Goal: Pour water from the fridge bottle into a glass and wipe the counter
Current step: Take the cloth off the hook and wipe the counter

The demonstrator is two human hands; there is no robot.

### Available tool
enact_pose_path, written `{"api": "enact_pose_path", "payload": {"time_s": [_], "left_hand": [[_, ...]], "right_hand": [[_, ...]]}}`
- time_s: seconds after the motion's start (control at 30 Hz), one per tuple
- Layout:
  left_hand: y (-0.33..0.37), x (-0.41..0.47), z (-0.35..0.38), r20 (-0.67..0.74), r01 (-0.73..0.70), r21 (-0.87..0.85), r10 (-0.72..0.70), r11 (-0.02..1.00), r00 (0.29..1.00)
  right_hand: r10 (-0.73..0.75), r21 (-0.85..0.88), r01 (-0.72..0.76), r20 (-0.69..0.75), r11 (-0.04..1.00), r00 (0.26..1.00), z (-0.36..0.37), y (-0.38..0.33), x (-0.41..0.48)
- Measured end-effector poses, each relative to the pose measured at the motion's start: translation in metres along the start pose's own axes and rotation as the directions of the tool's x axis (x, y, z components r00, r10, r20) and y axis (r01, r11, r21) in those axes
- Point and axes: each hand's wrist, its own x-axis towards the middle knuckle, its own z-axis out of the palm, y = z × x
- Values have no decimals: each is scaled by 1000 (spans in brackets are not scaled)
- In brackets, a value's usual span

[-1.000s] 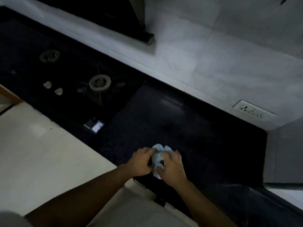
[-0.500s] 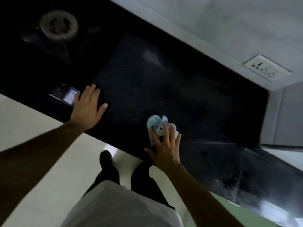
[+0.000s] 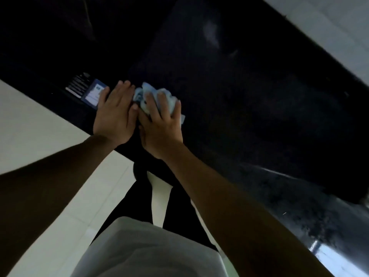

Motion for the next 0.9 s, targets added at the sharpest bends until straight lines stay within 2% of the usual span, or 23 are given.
{"api": "enact_pose_path", "payload": {"time_s": [0.07, 0.13, 0.23, 0.37, 0.43, 0.53, 0.6, 0.63, 0.67, 0.7, 0.8, 0.9], "left_hand": [[-1, 0, 4, -32, 0, 2, 0, 1000, 999], [-2, -1, 10, -98, -18, 6, 18, 1000, 995], [-6, -3, 14, -135, -44, 15, 46, 999, 990], [-4, -1, 13, -158, -57, 9, 58, 998, 986], [-3, -1, 12, -182, -68, 16, 70, 998, 981], [-4, -1, 12, -178, -58, 16, 60, 998, 982], [-4, -1, 12, -157, -49, 17, 51, 999, 986], [-4, -1, 11, -142, -39, 15, 40, 999, 989], [-3, -1, 11, -126, -27, 7, 28, 1000, 992], [-3, -1, 10, -110, -18, -3, 18, 1000, 994], [-5, -1, 11, -85, -14, -12, 13, 1000, 996], [-7, -2, 11, -54, 2, -16, -3, 1000, 999]], "right_hand": [[48, -49, -47, 29, 998, 998, -5, 36, 24], [214, -78, -213, 4, 974, 977, -16, 99, 39], [528, -140, -526, -29, 839, 849, -46, 226, 30], [744, -154, -746, -83, 648, 664, -80, 361, -56], [838, -136, -847, -132, 514, 530, -81, 387, -116], [945, -55, -958, -159, 281, 286, -74, 391, -186], [965, -23, -981, -172, 195, 196, -68, 373, -206], [968, -19, -984, -179, 175, 176, -63, 355, -209], [966, -19, -983, -183, 181, 182, -58, 331, -211], [958, -20, -974, -178, 225, 225, -52, 300, -213], [862, -41, -871, -127, 489, 490, -33, 183, -211], [643, -11, -643, -22, 766, 766, -16, 80, -173]]}}
